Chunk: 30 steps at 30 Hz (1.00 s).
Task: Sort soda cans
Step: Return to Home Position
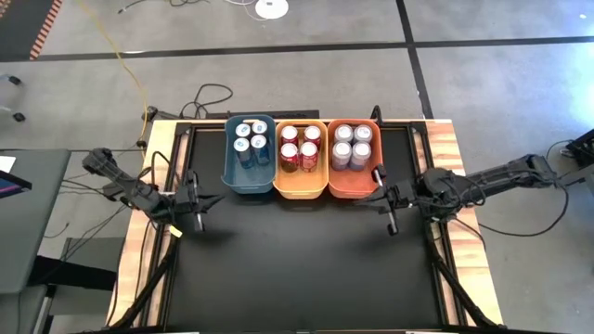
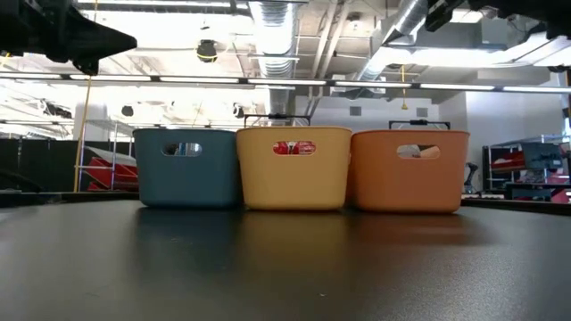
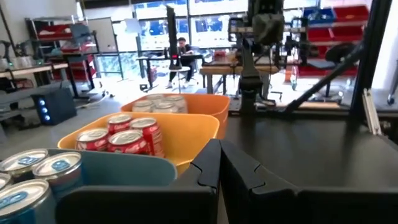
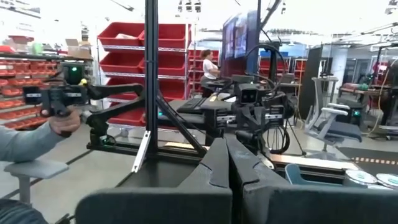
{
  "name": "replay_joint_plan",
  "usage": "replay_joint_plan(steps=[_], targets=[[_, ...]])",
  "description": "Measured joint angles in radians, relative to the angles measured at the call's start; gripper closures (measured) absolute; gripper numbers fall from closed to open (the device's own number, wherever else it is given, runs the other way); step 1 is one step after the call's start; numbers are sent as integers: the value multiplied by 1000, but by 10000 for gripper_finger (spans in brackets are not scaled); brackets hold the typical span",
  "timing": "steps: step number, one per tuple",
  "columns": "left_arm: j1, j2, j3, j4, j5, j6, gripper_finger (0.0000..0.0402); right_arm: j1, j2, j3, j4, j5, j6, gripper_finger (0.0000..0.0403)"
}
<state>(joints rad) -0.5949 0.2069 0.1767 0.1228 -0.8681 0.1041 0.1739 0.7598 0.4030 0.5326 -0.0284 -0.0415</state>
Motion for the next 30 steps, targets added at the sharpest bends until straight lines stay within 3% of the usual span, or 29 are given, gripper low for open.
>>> replay_joint_plan(steps=[11,15,19,25,30], targets=[[0,-205,2,-229,2,-83,401,60,-166,0,-232,80,-38,403],[0,-205,2,-240,0,-87,401,70,-202,-42,-204,86,-91,403],[0,-204,2,-240,0,-87,401,19,-241,-102,-173,133,-44,403],[0,-203,-1,-246,0,-87,402,-28,-332,-151,-159,82,-11,403],[0,-203,0,-231,-1,-88,401,-31,-448,-164,-249,52,-9,403]])
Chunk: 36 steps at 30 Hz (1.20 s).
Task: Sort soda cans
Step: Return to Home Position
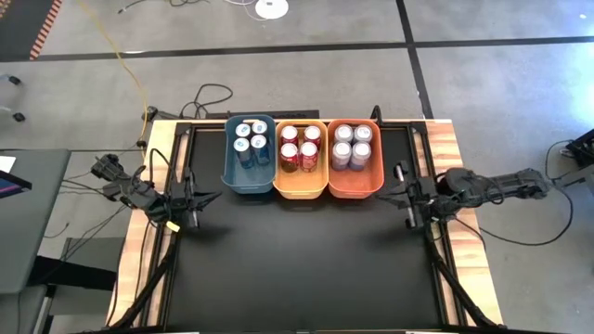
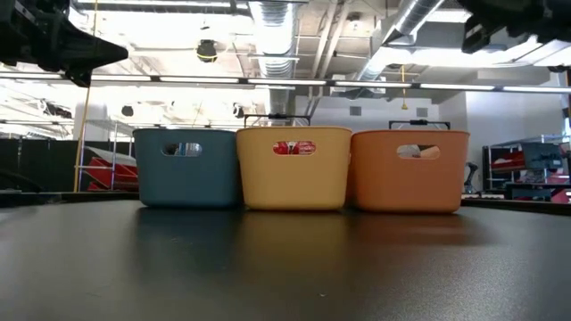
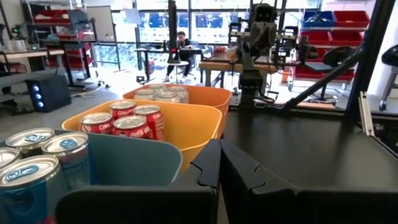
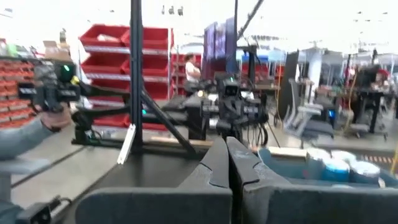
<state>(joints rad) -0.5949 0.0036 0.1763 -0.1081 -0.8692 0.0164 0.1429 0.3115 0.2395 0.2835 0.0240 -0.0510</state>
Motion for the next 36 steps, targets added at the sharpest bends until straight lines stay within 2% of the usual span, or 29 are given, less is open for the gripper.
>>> replay_joint_plan(steps=[4,10,13,19,24,31,36], targets=[[0,0,4,3,-8,12,401,23,-74,1,-88,-1,9,403],[0,0,-12,31,-13,-11,401,40,-113,0,-153,-1,-4,403],[0,0,-31,36,-11,-13,401,31,-112,-10,-149,-1,-10,403],[0,0,-52,33,-8,-32,401,-9,-116,-84,6,0,-8,403],[0,0,-51,-16,-7,-75,401,-15,-160,-83,-63,0,2,403],[0,0,-14,-36,-8,-58,401,-11,-308,-83,-159,-1,17,403],[0,0,-15,-22,-16,-45,401,-5,-305,-85,-165,-2,20,403]])
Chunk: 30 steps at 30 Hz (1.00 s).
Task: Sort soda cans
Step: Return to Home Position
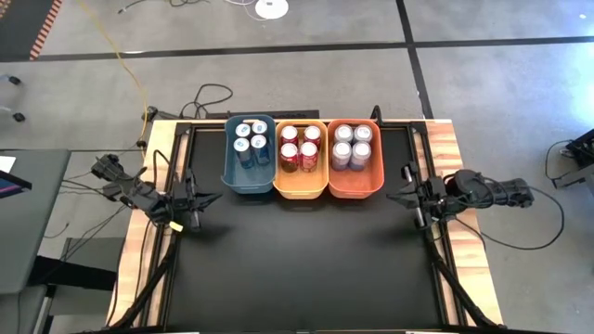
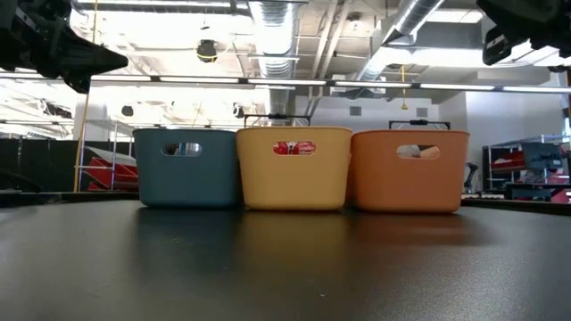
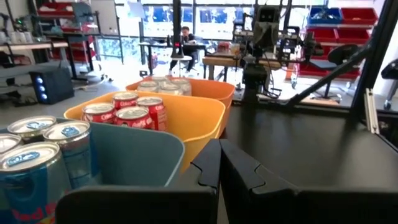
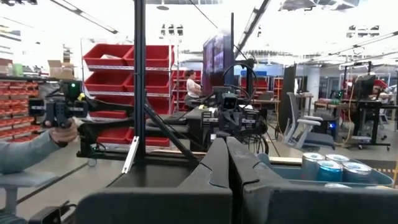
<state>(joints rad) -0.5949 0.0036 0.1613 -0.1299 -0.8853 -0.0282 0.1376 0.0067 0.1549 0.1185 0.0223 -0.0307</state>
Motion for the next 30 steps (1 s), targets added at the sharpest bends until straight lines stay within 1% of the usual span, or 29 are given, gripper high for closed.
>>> replay_joint_plan(steps=[5,14,20,30], targets=[[0,0,-31,73,11,34,401,-4,-5,-62,103,0,-4,403],[0,-1,-99,138,7,37,401,-39,-5,-73,93,-23,16,403],[0,0,-100,138,18,43,401,-49,-4,-73,61,-25,32,403],[0,0,-98,101,35,26,401,-49,-4,-122,71,-24,42,403]])
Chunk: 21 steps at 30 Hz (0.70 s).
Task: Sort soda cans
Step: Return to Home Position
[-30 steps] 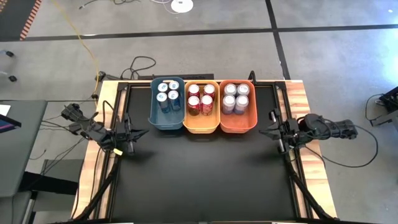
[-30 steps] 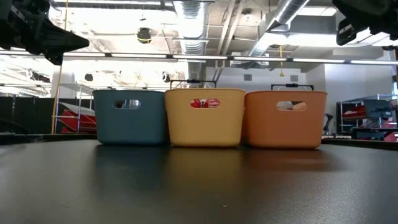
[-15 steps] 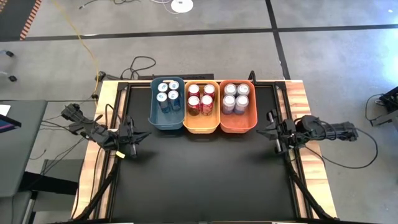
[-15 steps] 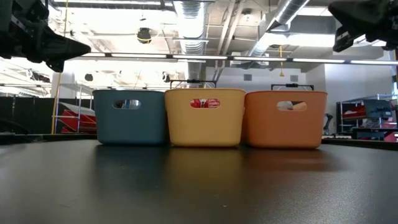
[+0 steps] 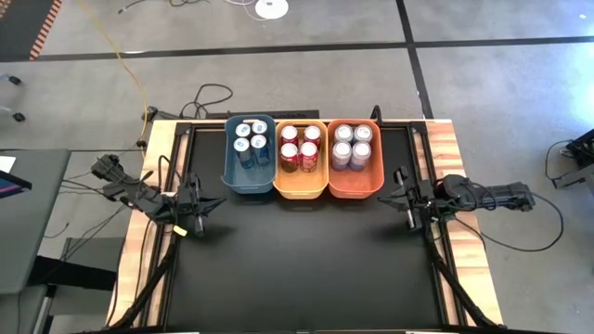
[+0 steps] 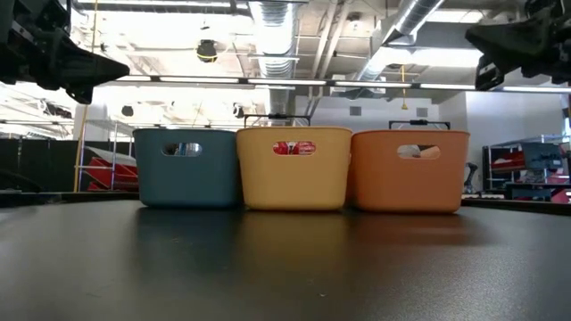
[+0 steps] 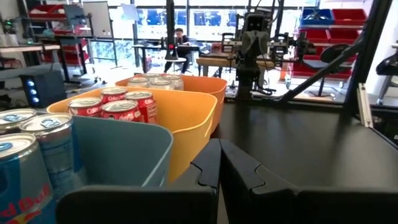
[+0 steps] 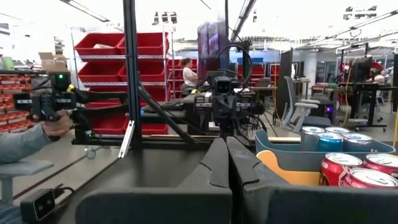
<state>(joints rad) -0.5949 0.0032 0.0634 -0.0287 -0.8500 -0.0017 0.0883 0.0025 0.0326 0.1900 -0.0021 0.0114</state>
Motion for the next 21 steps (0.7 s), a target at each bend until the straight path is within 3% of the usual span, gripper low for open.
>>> replay_joint_plan(steps=[4,9,16,21], targets=[[2,0,-33,54,-50,18,401,0,0,-3,-20,0,0,403],[9,0,-53,95,-33,65,401,0,0,-17,5,0,5,403],[62,0,-54,107,76,64,401,-2,0,-21,-38,1,6,403],[147,0,-55,114,233,112,401,-20,0,-21,-66,2,-3,403]])
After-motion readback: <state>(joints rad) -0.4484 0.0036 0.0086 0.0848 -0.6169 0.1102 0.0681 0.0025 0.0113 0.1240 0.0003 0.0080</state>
